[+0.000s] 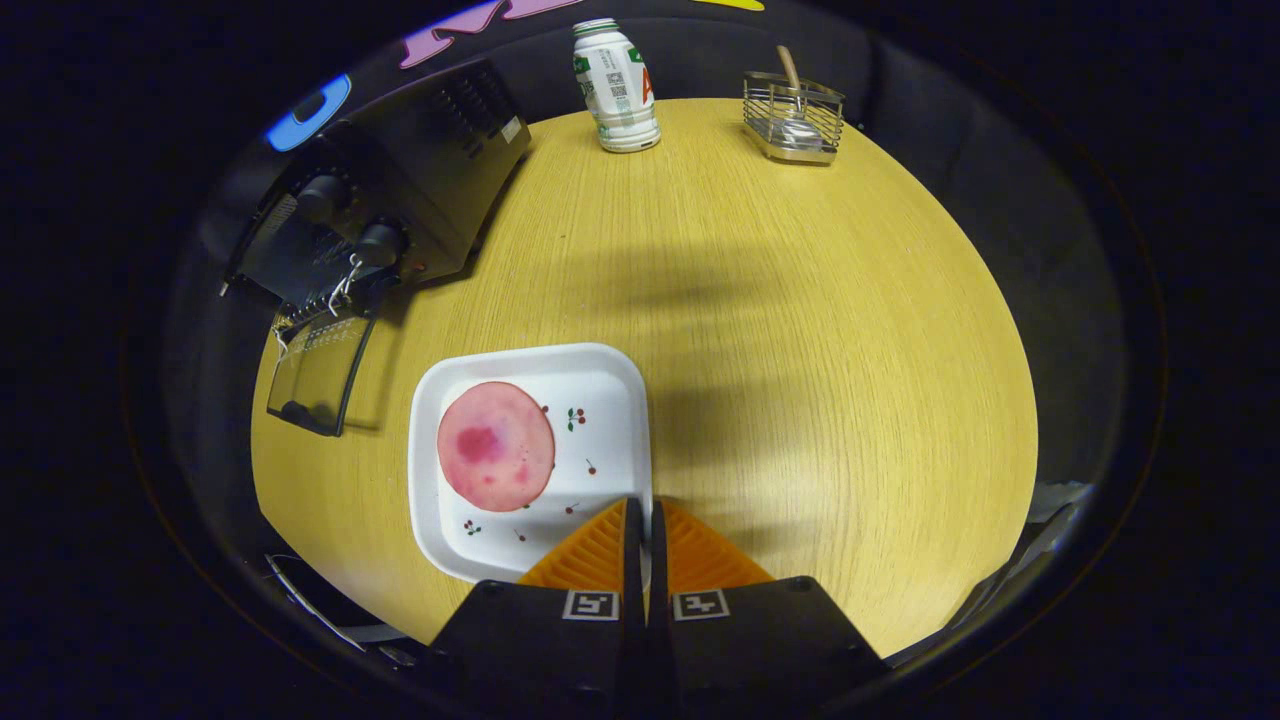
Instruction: Open the toaster oven, put the food inside, and close the toaster oven door.
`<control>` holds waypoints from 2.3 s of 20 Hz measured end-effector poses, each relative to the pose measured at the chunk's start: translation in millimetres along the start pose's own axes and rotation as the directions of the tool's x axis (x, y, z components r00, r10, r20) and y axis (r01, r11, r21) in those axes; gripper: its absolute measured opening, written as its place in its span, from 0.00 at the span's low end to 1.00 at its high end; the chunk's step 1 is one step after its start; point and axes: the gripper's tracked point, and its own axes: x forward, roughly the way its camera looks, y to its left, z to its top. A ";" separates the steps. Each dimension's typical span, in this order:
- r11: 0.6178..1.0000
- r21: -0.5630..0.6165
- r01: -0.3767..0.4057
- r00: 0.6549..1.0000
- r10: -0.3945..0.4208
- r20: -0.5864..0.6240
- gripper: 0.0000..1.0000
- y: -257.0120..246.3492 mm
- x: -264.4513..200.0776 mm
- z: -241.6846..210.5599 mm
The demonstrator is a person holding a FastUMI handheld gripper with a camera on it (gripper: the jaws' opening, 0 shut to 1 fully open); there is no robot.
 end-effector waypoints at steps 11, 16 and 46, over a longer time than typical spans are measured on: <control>0.920 0.320 -0.226 0.974 0.207 0.092 0.05 22.4 -35.7 -22.7; 0.846 0.439 -0.303 0.952 0.251 0.173 0.05 19.4 -53.6 -12.3; 0.514 0.557 -0.653 0.756 0.496 0.428 0.05 176.4 -103.0 56.0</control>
